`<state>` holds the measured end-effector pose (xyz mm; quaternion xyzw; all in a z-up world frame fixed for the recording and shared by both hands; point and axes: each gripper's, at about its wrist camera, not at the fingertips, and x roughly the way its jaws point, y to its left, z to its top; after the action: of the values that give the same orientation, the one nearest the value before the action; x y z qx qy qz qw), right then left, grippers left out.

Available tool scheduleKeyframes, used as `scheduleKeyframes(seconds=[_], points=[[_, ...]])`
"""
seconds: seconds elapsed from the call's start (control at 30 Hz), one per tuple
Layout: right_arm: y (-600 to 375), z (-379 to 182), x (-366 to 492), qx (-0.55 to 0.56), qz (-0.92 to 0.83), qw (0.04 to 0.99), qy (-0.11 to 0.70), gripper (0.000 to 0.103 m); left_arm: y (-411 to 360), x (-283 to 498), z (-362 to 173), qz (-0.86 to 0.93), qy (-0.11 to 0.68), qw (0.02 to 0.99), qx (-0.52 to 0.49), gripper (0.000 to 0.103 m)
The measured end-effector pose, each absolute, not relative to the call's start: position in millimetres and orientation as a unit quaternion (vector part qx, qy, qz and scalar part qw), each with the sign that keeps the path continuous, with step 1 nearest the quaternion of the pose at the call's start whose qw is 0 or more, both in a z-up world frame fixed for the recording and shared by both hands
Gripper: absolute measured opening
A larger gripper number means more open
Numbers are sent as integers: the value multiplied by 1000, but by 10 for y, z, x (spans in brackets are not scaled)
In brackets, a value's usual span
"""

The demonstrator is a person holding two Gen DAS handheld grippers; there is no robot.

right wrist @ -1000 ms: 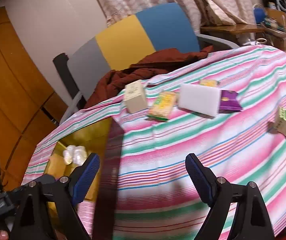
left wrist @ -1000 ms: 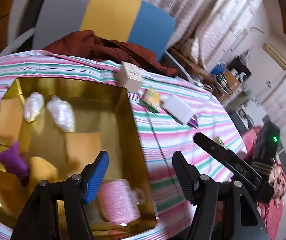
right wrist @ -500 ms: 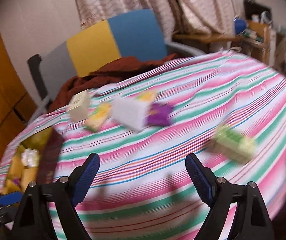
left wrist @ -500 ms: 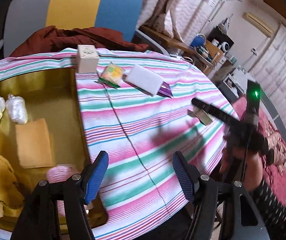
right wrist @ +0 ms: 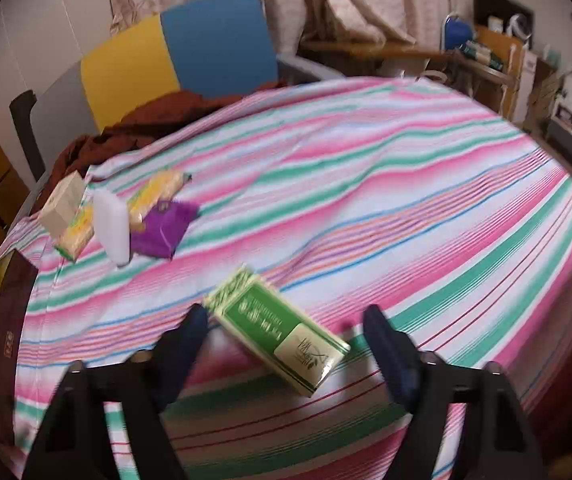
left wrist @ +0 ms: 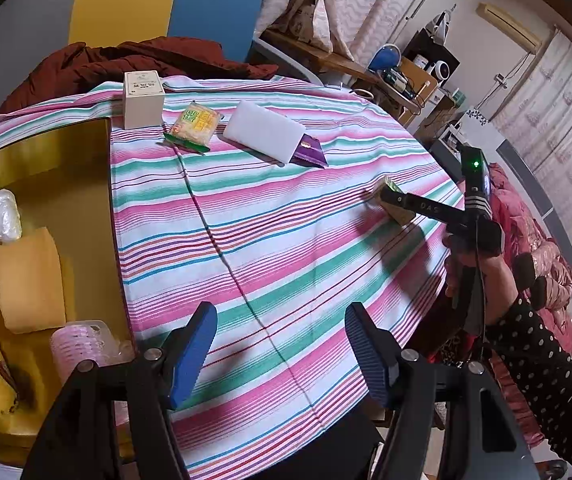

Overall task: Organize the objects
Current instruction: 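Grasp the green tea box with the right tool while the left tool reaches toward the eraser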

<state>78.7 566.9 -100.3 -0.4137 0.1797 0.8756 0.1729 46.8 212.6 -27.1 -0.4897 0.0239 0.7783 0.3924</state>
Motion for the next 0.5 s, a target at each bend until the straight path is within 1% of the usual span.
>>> scheduleKeyframes(seconds=[0.03, 0.07, 0.13, 0.2, 0.23, 0.33, 0.5], points=[[5652, -1037, 779, -415, 875, 169, 185, 60, 2130, 466, -273, 778, 24, 392, -490, 67], [5642, -1047, 785, -412, 875, 167, 189, 57, 2135, 463, -278, 778, 24, 391, -492, 67], [5602, -1056, 776, -408, 876, 166, 196, 46, 2147, 459, -290, 776, 23, 390, -495, 67], [5542, -1061, 735, -403, 878, 161, 201, 39, 2165, 459, -301, 776, 26, 388, -496, 67], [5508, -1064, 710, -402, 879, 160, 200, 37, 2174, 459, -308, 776, 26, 388, -497, 67], [5392, -1070, 610, -395, 884, 158, 196, 36, 2192, 451, -319, 775, 28, 385, -500, 67], [5295, -1093, 465, -374, 886, 162, 221, 36, 2235, 393, -329, 775, 32, 379, -504, 67]])
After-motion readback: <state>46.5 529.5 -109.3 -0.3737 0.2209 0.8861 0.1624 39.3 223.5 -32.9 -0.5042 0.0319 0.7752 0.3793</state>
